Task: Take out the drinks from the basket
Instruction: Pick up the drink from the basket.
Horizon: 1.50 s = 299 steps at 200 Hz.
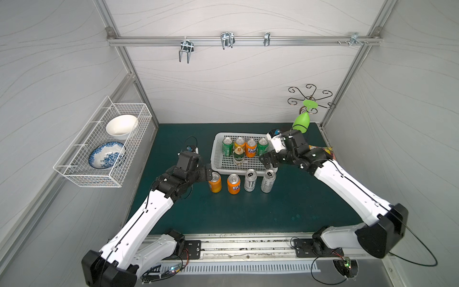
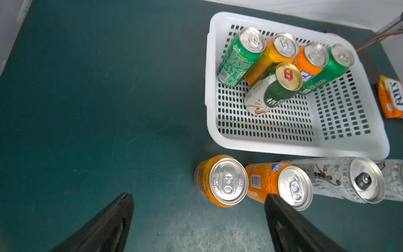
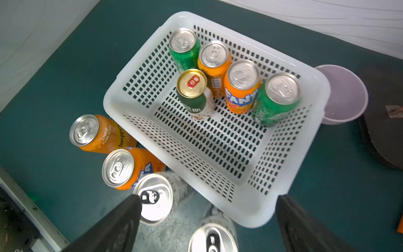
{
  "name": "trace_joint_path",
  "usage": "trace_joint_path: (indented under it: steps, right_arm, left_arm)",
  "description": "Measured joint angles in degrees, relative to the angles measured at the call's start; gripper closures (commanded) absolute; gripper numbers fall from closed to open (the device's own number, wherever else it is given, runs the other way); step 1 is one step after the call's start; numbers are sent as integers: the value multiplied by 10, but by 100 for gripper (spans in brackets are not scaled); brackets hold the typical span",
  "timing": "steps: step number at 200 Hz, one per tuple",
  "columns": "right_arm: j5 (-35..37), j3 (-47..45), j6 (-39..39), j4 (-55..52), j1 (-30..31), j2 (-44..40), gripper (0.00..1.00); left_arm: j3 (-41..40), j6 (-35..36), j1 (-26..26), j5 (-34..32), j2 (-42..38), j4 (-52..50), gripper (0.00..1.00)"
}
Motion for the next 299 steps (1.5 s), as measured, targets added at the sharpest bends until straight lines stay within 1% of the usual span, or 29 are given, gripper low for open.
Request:
trace_joint_path:
  steps: [23, 43, 80, 139, 197, 233, 299]
  right_arm:
    - [15, 40, -4, 11, 30, 73, 1]
    - [26, 74, -6, 15, 46, 133, 1]
    - [41, 137, -6, 19, 60, 224, 1]
    - [60, 219, -6, 16, 62, 335, 1]
    - [76, 274, -6, 10, 59, 396, 7]
    - [87, 292, -6, 9, 56, 423, 10]
    - [106, 295, -11, 14, 53, 446, 26]
  left_arm:
    - [-17, -6, 10, 0, -36, 14, 2]
    - [-22, -9, 13, -1, -50, 23, 2]
    - [-23, -12, 16, 0, -45, 30, 2]
    - [-29, -12, 16, 3, -40, 34, 2]
    - [-34, -12, 16, 4, -38, 43, 2]
    - [-37, -13, 16, 6, -34, 48, 2]
    - [-40, -13, 16, 13, -27, 53, 2]
